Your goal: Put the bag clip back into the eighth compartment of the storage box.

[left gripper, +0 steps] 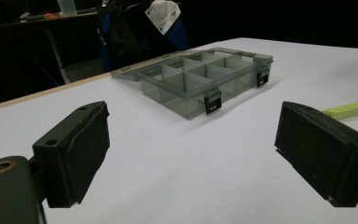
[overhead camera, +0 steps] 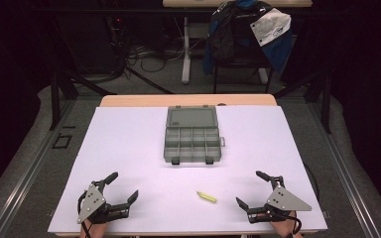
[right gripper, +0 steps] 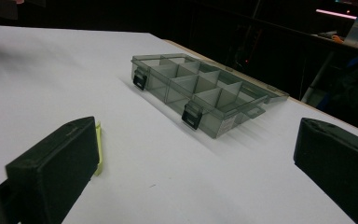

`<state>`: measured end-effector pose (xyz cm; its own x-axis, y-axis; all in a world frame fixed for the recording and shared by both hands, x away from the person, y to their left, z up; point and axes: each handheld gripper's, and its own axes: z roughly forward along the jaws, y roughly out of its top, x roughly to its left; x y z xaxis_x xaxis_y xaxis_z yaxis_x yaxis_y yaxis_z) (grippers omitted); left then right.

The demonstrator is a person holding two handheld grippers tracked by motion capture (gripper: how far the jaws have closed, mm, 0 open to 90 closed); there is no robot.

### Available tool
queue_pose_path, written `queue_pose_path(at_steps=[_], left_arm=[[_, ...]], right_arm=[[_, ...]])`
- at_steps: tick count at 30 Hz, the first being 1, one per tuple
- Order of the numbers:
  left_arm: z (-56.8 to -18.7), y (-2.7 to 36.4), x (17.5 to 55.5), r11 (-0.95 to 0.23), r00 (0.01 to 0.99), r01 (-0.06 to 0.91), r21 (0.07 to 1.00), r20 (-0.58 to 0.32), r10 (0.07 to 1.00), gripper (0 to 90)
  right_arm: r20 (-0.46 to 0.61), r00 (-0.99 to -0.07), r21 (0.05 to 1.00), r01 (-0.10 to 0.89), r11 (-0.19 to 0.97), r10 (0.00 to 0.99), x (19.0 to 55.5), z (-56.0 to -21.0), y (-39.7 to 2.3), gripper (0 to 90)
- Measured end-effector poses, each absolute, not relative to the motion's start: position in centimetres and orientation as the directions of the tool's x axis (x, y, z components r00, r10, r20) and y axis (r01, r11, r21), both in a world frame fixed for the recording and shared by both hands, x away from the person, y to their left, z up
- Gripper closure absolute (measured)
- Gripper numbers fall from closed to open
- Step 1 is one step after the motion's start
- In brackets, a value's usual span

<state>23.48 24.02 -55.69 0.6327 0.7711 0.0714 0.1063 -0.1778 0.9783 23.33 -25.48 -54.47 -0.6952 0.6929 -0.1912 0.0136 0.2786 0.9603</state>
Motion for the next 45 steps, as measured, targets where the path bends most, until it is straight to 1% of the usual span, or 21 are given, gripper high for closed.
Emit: queue_pose_path(at_steps=[14, 16, 21, 23, 25, 31, 45], left_arm=[[-55.8, 23.9, 23.6, -0.185, 0.632, 0.112, 0.976, 0.074, 0.772, 10.0], [-55.7, 23.9, 23.5, -0.184, 0.631, 0.109, 0.977, 0.075, 0.772, 10.0], [-55.7, 23.9, 23.6, -0.186, 0.629, 0.112, 0.976, 0.075, 0.774, 10.0], [-55.7, 24.0, 23.6, -0.188, 0.628, 0.115, 0.975, 0.075, 0.774, 10.0], [-55.7, 24.0, 23.6, -0.189, 0.628, 0.115, 0.975, 0.076, 0.774, 10.0], [-55.7, 24.1, 23.6, -0.191, 0.626, 0.114, 0.975, 0.078, 0.776, 10.0], [-55.7, 24.2, 23.5, -0.184, 0.626, 0.114, 0.976, 0.074, 0.776, 10.0]], right_arm=[[-0.181, -0.695, 0.958, 0.037, 0.286, 0.696, 23.5, -54.3, -25.2, 0.0], [-0.194, -0.693, 0.953, 0.034, 0.300, 0.694, 23.4, -54.2, -25.0, 0.0], [-0.186, -0.694, 0.954, 0.042, 0.297, 0.696, 23.3, -53.8, -24.8, 0.0], [-0.185, -0.704, 0.951, 0.048, 0.307, 0.685, 23.2, -53.5, -24.4, 0.0], [-0.209, -0.710, 0.941, 0.041, 0.336, 0.673, 23.2, -53.4, -24.0, 0.0], [-0.201, -0.729, 0.936, 0.054, 0.347, 0.655, 23.9, -53.2, -23.3, 0.0], [-0.196, -0.780, 0.898, 0.100, 0.428, 0.595, 25.8, -52.3, -21.0, 0.0]])
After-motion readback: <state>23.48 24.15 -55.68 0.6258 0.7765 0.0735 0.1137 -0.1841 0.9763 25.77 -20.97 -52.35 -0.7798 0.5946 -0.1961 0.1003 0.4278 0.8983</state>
